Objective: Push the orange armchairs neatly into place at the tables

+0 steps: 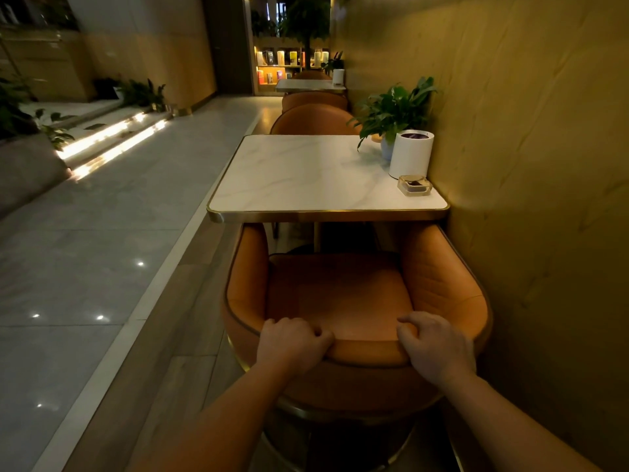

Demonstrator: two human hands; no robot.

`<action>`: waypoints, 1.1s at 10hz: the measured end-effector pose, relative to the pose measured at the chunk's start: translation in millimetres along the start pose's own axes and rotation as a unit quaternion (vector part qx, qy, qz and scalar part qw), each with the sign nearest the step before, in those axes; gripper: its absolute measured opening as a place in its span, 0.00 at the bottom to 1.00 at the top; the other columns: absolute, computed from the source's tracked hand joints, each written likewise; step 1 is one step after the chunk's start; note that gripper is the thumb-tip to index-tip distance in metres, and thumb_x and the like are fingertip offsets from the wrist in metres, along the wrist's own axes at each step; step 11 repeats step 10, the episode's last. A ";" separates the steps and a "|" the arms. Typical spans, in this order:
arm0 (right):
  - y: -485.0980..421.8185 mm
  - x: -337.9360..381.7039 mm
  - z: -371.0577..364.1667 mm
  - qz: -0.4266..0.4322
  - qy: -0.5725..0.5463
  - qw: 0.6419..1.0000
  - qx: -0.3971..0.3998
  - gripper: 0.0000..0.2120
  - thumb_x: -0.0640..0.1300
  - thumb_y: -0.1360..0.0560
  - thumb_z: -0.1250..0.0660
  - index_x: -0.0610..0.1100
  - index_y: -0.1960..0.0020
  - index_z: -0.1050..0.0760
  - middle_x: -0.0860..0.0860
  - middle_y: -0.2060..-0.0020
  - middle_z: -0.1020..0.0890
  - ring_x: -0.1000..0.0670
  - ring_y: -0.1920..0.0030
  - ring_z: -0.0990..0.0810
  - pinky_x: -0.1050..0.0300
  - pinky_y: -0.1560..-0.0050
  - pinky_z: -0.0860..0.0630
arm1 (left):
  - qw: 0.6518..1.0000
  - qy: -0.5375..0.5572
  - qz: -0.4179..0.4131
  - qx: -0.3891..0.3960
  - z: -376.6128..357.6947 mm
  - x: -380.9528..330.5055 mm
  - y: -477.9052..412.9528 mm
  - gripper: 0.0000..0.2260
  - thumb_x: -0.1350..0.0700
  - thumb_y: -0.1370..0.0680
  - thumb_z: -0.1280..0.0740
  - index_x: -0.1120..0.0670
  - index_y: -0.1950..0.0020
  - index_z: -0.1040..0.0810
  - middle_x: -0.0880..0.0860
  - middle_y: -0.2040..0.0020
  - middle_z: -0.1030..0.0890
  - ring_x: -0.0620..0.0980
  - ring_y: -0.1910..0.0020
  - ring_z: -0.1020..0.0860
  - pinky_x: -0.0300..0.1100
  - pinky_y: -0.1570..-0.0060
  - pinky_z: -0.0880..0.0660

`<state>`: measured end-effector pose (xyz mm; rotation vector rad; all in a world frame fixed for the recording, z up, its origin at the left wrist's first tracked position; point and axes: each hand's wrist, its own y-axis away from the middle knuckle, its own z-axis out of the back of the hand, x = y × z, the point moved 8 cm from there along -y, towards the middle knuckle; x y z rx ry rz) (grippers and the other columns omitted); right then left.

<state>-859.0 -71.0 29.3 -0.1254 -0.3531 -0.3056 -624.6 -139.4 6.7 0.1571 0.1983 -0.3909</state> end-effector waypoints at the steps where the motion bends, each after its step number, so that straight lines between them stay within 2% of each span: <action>1: -1.1 3.3 -2.8 -0.006 0.012 0.999 0.045 0.20 0.61 0.20 0.44 0.59 0.30 0.29 0.55 0.33 0.25 0.49 0.35 0.27 0.50 0.41 0.29 | 1.000 -0.010 -0.004 0.014 -3.7 0.9 -2.6 0.23 0.38 0.25 0.55 0.49 0.61 0.25 0.48 0.63 0.25 0.47 0.63 0.29 0.52 0.48 0.33; 2: -2.1 4.6 -2.8 0.000 0.018 0.998 0.059 0.22 0.61 0.20 0.44 0.58 0.29 0.31 0.55 0.31 0.26 0.49 0.33 0.28 0.49 0.38 0.30 | 1.000 -0.013 -0.009 0.022 -5.3 0.9 -3.9 0.24 0.37 0.25 0.56 0.48 0.60 0.26 0.46 0.60 0.24 0.47 0.59 0.29 0.56 0.40 0.34; 3: -1.2 8.2 -3.4 0.007 0.015 0.997 0.071 0.22 0.61 0.19 0.46 0.55 0.29 0.30 0.54 0.32 0.26 0.49 0.34 0.28 0.49 0.38 0.30 | 1.000 0.012 0.004 0.017 -3.0 2.2 0.9 0.22 0.38 0.23 0.56 0.46 0.57 0.26 0.44 0.56 0.24 0.47 0.53 0.29 0.62 0.32 0.42; 4: 1.5 10.8 -2.8 0.004 0.026 0.995 0.093 0.23 0.60 0.19 0.46 0.53 0.28 0.30 0.52 0.33 0.25 0.48 0.35 0.27 0.47 0.37 0.29 | 1.000 0.009 0.005 0.024 1.2 1.4 8.7 0.20 0.40 0.20 0.56 0.44 0.51 0.26 0.46 0.51 0.25 0.49 0.47 0.27 0.66 0.30 0.45; 5: 8.1 31.8 9.0 0.021 0.058 0.992 0.112 0.24 0.61 0.19 0.45 0.50 0.28 0.31 0.51 0.34 0.24 0.48 0.36 0.26 0.47 0.38 0.26 | 1.000 -0.010 0.006 0.026 23.2 13.7 27.8 0.22 0.39 0.19 0.56 0.45 0.40 0.27 0.51 0.44 0.24 0.53 0.40 0.26 0.66 0.29 0.45; 6: 15.5 58.1 21.9 0.032 0.056 0.992 0.106 0.23 0.60 0.18 0.45 0.48 0.29 0.30 0.50 0.35 0.24 0.48 0.36 0.26 0.49 0.39 0.26 | 1.000 -0.010 0.009 0.007 46.7 33.1 44.6 0.22 0.38 0.19 0.54 0.44 0.35 0.29 0.51 0.40 0.25 0.53 0.36 0.28 0.66 0.28 0.48; 7: 24.4 114.5 41.6 0.038 0.039 0.994 0.097 0.22 0.58 0.17 0.45 0.48 0.29 0.30 0.49 0.33 0.25 0.48 0.34 0.27 0.50 0.38 0.28 | 1.000 0.008 0.025 -0.016 90.3 70.6 67.0 0.23 0.39 0.19 0.52 0.44 0.28 0.35 0.52 0.31 0.29 0.54 0.28 0.34 0.66 0.26 0.52; 8: 24.5 154.8 48.8 0.047 0.031 0.993 0.104 0.23 0.58 0.18 0.44 0.48 0.26 0.32 0.49 0.29 0.28 0.47 0.30 0.30 0.49 0.34 0.31 | 0.999 0.008 0.023 -0.025 121.5 95.4 79.9 0.23 0.38 0.19 0.53 0.44 0.26 0.38 0.54 0.28 0.31 0.55 0.25 0.38 0.66 0.25 0.52; 10: 33.6 267.4 85.2 0.048 0.011 0.996 0.075 0.23 0.56 0.18 0.40 0.49 0.26 0.33 0.50 0.30 0.27 0.48 0.31 0.29 0.50 0.37 0.29 | 0.997 0.028 0.011 -0.066 199.1 168.3 107.4 0.25 0.37 0.18 0.53 0.44 0.23 0.44 0.55 0.22 0.38 0.55 0.22 0.45 0.64 0.24 0.54; 11: 33.6 267.4 85.2 0.048 0.011 0.996 0.075 0.23 0.56 0.18 0.40 0.49 0.26 0.33 0.50 0.30 0.27 0.48 0.31 0.29 0.50 0.37 0.29 | 0.997 0.028 0.011 -0.066 199.1 168.3 107.4 0.25 0.37 0.18 0.53 0.44 0.23 0.44 0.55 0.22 0.38 0.55 0.22 0.45 0.64 0.24 0.54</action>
